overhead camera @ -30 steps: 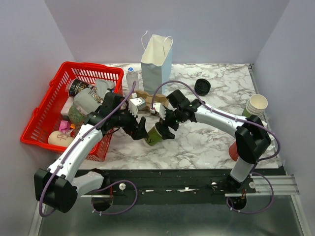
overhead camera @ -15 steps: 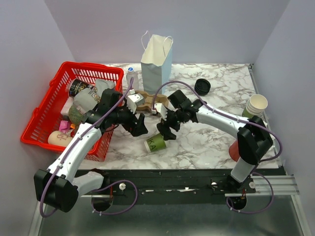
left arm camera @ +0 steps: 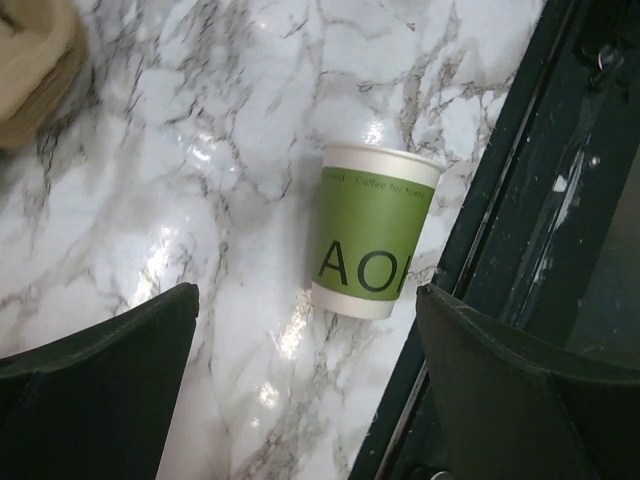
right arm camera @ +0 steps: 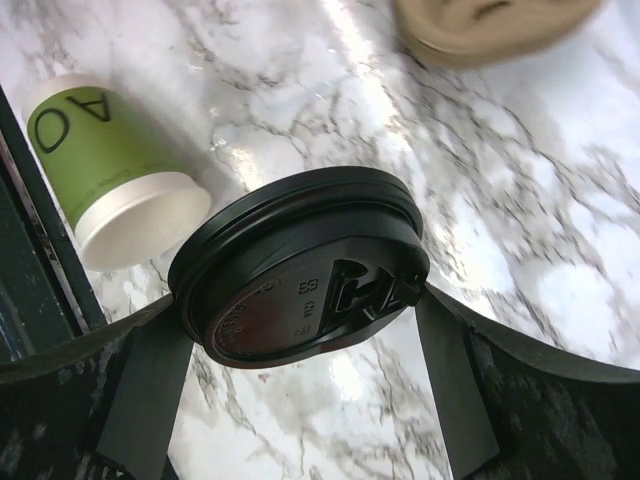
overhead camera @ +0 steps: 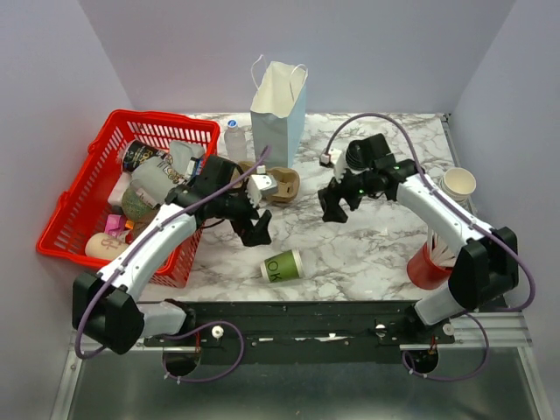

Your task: Pack the takeout coffee

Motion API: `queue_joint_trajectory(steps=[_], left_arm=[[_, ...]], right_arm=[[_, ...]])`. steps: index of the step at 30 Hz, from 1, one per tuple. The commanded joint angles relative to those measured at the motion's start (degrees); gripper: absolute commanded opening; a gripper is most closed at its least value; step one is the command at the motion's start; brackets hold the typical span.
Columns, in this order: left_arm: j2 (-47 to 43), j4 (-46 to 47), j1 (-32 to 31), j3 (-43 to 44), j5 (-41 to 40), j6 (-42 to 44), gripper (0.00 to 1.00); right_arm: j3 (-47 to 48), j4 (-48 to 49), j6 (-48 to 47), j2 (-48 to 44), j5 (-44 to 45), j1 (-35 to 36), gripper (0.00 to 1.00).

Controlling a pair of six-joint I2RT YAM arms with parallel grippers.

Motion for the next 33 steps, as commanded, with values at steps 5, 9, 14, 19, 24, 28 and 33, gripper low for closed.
queue_joint_trajectory(steps=[5, 9, 14, 19, 24, 28, 33], left_arm=[[4.9, -14.0, -15.8, 10.1, -1.2, 38.5, 0.96], [9.8, -22.5, -20.0, 17.5, -0.4, 55.0, 0.96], [20.7, -35.5, -23.8, 27.2, -0.2, 69.5, 0.89], [27.9, -45.5, -30.1, 34.6, -3.4, 77.6, 0.79], [30.0, -45.6, -33.7, 34.6, -2.3, 79.6, 0.79], [32.5, -45.6, -35.6, 34.1, -1.3, 78.5, 0.75], [35.7, -45.6, -37.5, 32.5, -2.3, 73.2, 0.64]], right_arm=[[1.9, -6.6, 7.6, -6.1, -2.3, -8.0, 0.94], [2.1, -6.9, 12.1, -5.3, -5.1, -13.0, 0.93], [4.0, -6.7, 15.5, -3.0, -5.8, -17.4, 0.92], [5.0, -6.8, 16.1, -1.4, -7.6, -20.1, 0.91], [2.5, -6.4, 14.6, -2.2, -9.2, -21.0, 0.91], [-0.5, -5.8, 14.5, -3.6, -10.4, -20.9, 0.90], [-3.2, -4.4, 15.2, -6.0, -11.0, -21.0, 0.89]])
